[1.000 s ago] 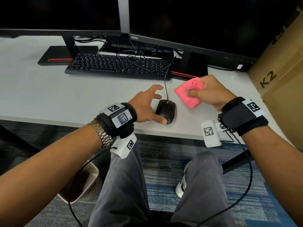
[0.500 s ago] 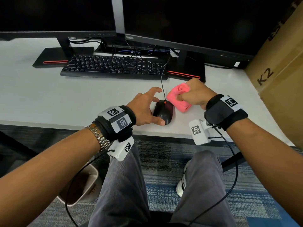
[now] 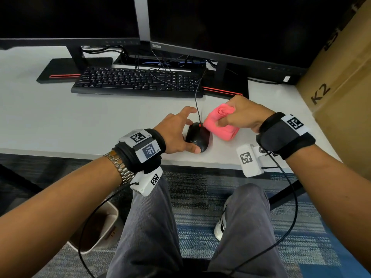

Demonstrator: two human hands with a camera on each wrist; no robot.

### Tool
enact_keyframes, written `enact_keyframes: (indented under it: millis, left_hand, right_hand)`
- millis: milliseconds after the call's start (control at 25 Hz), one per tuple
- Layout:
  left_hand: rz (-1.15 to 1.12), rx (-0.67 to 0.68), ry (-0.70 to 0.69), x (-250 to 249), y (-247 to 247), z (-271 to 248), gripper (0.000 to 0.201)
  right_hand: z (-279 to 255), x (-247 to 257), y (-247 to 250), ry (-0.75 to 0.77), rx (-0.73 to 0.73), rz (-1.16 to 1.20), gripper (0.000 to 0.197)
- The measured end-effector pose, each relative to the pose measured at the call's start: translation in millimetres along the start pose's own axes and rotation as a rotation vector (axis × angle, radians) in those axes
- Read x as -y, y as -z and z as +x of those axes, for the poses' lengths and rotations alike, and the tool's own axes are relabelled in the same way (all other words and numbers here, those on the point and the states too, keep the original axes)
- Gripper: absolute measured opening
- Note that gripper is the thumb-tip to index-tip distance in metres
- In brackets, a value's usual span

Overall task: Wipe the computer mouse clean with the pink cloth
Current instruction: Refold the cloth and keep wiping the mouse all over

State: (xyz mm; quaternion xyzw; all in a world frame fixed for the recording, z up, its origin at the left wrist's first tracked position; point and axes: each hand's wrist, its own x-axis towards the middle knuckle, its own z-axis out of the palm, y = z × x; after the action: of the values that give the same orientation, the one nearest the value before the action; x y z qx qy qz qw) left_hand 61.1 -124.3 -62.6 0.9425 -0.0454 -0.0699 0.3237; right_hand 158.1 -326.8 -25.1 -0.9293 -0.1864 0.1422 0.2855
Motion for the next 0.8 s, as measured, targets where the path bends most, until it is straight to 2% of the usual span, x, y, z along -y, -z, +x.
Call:
enact_keyframes:
  millis: [160, 360, 560, 680, 800]
  left_hand:
    - [0.019, -0.001, -0.004, -1.7, 1.3, -1.0, 0.107]
    - [0.01, 0.002, -0.016, -4.2, 1.5, -3.4, 0.104]
    - [-0.002, 0.005, -0.014, -3.7, 2.1, -4.0, 0.104]
    - [-0.002, -0.002, -0.018, -3.3, 1.2, -4.0, 0.105]
    - [-0.01, -0.008, -0.02, -2.2, -0.1, -4.1, 0.104]
  right_hand:
    - [5.0, 0.3, 9.4, -0.013, -0.108, 0.02, 0.028]
    - [7.2, 4.9, -7.4, 0.017, -0.021, -0.074, 0.024]
    - [5.6, 8.1, 4.3, 0.05, 0.093, -0.098, 0.022]
    - [9.5, 13.2, 10.1, 0.054, 0.051, -0.11, 0.022]
    - [6.2, 15.6, 4.0, 0.064, 0.069, -0.155, 0.019]
